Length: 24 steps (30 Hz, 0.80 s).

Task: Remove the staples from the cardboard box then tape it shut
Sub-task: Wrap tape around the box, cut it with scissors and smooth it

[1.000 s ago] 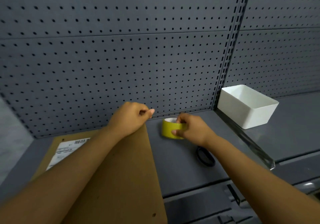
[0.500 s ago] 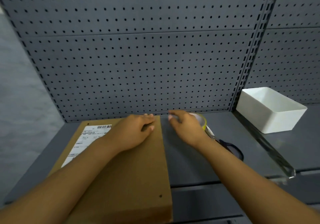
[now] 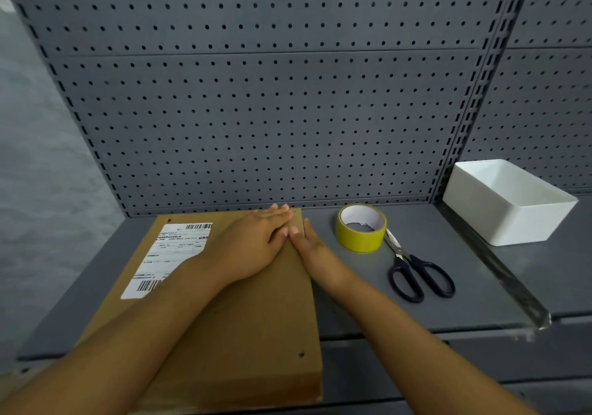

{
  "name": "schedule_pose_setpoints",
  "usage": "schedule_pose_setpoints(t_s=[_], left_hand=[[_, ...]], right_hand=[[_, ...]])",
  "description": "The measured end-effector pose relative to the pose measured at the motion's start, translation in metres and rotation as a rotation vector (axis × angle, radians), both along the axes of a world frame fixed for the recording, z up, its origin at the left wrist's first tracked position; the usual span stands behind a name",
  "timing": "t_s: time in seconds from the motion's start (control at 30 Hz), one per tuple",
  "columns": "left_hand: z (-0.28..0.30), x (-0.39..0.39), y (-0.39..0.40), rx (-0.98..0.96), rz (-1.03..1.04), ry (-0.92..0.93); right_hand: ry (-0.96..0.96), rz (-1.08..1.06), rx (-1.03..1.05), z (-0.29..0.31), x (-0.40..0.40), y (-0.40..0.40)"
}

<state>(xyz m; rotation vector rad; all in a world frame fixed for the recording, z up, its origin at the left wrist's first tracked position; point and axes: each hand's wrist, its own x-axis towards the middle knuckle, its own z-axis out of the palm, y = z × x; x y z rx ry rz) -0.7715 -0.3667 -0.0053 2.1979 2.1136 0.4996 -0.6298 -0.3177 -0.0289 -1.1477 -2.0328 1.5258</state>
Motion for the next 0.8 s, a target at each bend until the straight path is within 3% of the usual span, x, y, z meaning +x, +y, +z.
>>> schedule_pose_setpoints(t_s=[0.13,0.3,0.47,0.57,0.7,0.8], left_hand=[[-0.003,0.0,0.0,0.024,0.011,-0.01],[-0.007,0.003,-0.003,0.051,0.037,-0.072],[-0.007,0.002,-0.003,0.014,-0.027,-0.08],[-0.006,0.0,0.002,-0.024,-0.037,-0.018],[-0.007,0.001,0.0,-0.02,-0.046,0.021],[-0.01,0.003,-0.002,-0.03,-0.043,0.032]], right_hand=[[-0.207,0.05,0.083,0.011,0.006,0.018],[-0.04,-0.053,0.158,-0.001,-0.003,0.004],[-0.089,-0.085,0.279,-0.005,-0.002,0.007],[-0.044,-0.084,0.229,-0.003,0.0,0.007],[-0.035,0.08,0.115,0.009,0.013,0.026],[-0.014,0.039,0.112,0.005,0.008,0.011]])
